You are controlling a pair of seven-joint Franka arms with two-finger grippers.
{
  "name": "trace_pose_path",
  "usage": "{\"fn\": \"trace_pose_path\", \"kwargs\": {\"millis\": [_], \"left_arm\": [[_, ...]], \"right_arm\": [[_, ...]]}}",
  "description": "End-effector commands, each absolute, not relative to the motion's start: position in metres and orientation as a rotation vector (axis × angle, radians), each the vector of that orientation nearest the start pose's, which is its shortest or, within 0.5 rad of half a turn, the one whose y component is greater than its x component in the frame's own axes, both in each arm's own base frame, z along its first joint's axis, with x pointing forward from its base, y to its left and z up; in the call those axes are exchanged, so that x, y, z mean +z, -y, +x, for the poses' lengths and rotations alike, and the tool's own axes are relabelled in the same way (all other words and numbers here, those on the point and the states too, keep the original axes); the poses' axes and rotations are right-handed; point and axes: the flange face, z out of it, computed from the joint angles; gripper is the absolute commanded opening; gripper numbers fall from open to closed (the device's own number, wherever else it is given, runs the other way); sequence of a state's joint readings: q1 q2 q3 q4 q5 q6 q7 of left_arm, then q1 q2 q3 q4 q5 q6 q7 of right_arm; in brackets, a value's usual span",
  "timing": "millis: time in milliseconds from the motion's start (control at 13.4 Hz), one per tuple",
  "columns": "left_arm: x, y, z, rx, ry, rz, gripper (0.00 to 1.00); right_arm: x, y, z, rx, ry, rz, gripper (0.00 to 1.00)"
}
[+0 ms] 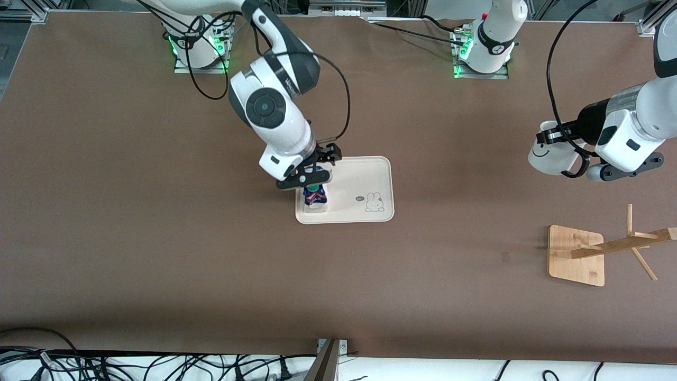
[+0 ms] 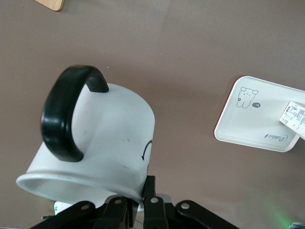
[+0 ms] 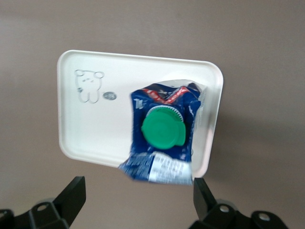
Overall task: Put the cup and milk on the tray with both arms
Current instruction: 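Release the milk and withdraw the right gripper while the left gripper carries the mug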
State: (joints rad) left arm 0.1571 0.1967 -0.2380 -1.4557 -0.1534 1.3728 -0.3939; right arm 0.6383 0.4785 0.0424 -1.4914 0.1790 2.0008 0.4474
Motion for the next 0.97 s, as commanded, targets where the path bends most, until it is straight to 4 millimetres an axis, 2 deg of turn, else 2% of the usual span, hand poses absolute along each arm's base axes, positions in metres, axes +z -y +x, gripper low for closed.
{"fn": "trace_pose_path", "kwargs": {"millis": [0, 75, 225, 374, 449, 524, 674, 824, 898], "left_arm": [[0.559, 0.058, 0.589, 0.517, 0.449, -3.19, 0.0], [0.559, 0.065, 0.588, 0.519, 0.431, -3.193, 0.0], [0.56, 0.098, 0.589, 0.511, 0.343, -3.197, 0.0], [0.543, 0.133, 0.598, 0.549, 0.299, -3.191, 0.0], [0.523, 0.153, 0.606, 0.59, 0.305, -3.176, 0.0], [0.505, 0.172, 0.613, 0.631, 0.328, -3.16, 0.0], [0.467, 0.209, 0.624, 0.705, 0.35, -3.129, 0.0], [0.434, 0.253, 0.627, 0.753, 0.373, -3.089, 0.0], [0.418, 0.275, 0.629, 0.744, 0.399, -3.087, 0.0]], "right_arm": [[0.477, -0.409, 0.522, 0.084, 0.248, -3.004, 1.0], [0.504, -0.381, 0.526, 0.059, 0.223, -3.051, 1.0], [0.566, -0.308, 0.539, 0.022, 0.1, -3.093, 1.0], [0.6, -0.233, 0.557, 0.073, -0.019, -3.13, 1.0], [0.613, -0.201, 0.565, 0.085, -0.002, -3.141, 1.0], [0.621, -0.164, 0.574, 0.085, 0.014, -3.15, 1.0], [0.622, -0.093, 0.588, 0.088, 0.044, -3.159, 1.0], [0.615, -0.054, 0.594, 0.106, 0.051, -3.16, 1.0], [0.611, -0.058, 0.595, 0.117, 0.076, -3.163, 1.0]]}}
